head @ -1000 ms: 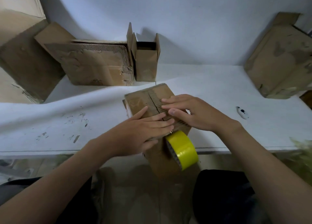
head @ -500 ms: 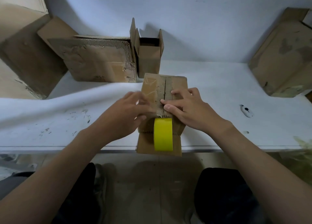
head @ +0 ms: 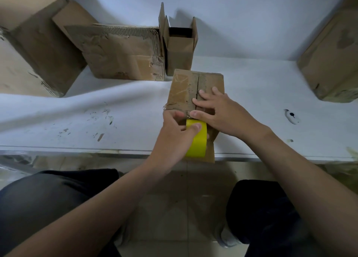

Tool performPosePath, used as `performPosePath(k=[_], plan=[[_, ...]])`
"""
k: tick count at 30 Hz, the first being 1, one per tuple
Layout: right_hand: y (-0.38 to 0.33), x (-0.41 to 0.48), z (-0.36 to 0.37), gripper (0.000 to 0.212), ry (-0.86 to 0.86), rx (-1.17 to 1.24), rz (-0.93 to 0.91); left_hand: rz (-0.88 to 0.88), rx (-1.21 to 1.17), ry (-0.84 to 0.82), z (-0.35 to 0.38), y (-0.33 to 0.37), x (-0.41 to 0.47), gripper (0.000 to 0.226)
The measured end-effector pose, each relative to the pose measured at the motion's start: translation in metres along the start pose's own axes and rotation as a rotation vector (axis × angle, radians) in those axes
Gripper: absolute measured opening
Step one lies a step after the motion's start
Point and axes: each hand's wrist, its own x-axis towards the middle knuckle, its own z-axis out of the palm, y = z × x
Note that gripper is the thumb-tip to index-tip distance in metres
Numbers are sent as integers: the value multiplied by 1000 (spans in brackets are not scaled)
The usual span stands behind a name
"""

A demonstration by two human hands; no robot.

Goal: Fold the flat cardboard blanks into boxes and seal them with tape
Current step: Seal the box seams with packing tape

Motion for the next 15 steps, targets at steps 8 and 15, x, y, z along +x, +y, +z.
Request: performPosePath(k=[8, 15], plan=[[8, 1, 6, 70, 14, -61, -72, -295, -86, -220, -2, -4, -1, 24], [1, -3, 14, 88, 75, -319, -80, -224, -106, -229, -7, -8, -4, 9]])
